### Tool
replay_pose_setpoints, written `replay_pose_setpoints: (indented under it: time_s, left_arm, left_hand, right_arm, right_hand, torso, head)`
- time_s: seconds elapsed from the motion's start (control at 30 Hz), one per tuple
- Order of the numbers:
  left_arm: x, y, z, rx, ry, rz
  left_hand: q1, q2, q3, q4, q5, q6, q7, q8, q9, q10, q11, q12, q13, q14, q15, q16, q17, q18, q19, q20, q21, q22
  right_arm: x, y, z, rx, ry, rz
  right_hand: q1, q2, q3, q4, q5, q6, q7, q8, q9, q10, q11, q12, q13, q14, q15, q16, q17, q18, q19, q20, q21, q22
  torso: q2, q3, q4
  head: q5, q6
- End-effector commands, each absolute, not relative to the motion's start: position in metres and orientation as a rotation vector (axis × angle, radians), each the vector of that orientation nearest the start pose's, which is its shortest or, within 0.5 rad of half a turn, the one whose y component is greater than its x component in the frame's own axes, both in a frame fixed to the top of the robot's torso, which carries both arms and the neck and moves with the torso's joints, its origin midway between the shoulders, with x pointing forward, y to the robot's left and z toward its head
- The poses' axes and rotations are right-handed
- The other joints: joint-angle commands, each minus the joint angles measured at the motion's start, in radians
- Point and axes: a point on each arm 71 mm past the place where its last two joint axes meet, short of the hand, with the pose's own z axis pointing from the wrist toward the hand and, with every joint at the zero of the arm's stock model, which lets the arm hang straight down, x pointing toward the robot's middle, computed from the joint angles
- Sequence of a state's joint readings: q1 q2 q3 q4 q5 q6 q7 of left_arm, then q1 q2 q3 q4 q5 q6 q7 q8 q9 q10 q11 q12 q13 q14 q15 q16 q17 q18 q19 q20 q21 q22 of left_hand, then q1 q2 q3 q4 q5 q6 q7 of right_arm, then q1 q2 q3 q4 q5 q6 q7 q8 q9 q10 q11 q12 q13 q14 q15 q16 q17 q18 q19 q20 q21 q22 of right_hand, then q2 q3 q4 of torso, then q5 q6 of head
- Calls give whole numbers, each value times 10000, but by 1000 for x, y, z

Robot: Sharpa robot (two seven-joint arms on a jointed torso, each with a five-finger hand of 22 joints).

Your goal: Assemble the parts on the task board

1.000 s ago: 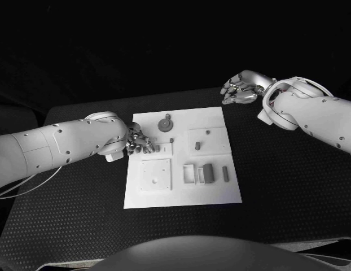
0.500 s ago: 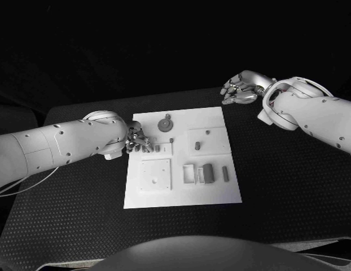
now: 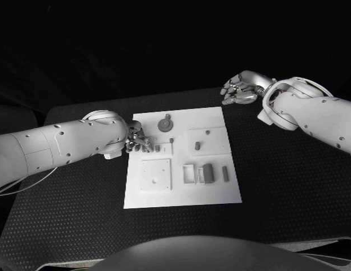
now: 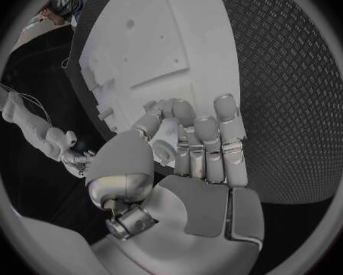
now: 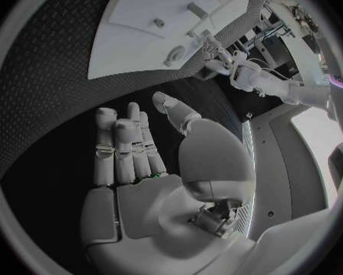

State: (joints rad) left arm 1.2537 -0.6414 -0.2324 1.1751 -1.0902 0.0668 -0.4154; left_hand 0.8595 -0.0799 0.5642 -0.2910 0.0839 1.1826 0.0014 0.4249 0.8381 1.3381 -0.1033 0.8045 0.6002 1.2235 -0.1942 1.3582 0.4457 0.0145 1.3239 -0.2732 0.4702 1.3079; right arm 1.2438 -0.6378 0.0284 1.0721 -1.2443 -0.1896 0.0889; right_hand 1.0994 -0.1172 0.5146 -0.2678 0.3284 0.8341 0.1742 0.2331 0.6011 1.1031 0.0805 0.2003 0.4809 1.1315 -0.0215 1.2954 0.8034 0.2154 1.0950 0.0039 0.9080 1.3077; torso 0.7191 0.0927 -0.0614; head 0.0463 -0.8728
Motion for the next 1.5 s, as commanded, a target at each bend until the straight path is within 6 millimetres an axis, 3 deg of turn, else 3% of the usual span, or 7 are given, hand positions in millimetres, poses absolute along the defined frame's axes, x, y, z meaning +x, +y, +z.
replay_pose_setpoints:
  time_s: [0.03,1.2,1.5]
  left_arm:
    - [518,229,-279,-1418,23297,-2023]
    - [519,225,-277,-1635,22958,-1824]
    - [517,226,-278,-1771,23203,-1860]
  left_hand:
    - [920,785,-39,-25,36,-63,9,62,12,-61,18,-41,-13,-47,-26,-47,-14,-83,-63,-5,-34,183]
    - [920,839,-61,-7,19,-45,6,74,5,-42,15,-28,-15,-27,-29,-37,-17,-89,-39,-4,-21,182]
    - [669,640,-140,16,258,-17,-4,103,-8,-14,7,-14,-27,9,-26,-44,-37,-97,0,-5,-40,157]
  right_arm:
    - [571,-225,-169,155,16881,7052]
    - [571,-224,-169,135,16907,7075]
    - [571,-225,-169,142,16905,7067]
  right_hand:
    - [-90,11,6,57,63,-88,164,55,9,150,92,-43,15,-60,1,70,-16,464,-15,-54,-9,176]
    - [-94,13,6,58,62,-87,163,58,10,154,91,-47,18,-60,0,72,-19,464,-15,-55,-10,176]
    - [-96,11,5,58,62,-88,163,58,10,154,91,-48,19,-61,0,73,-20,464,-15,-54,-11,176]
  torso:
    - [0,7,-2]
    - [-1,11,-1]
    - [-1,8,-2]
  head:
    - [-3,2]
    - [12,2]
    - [12,2]
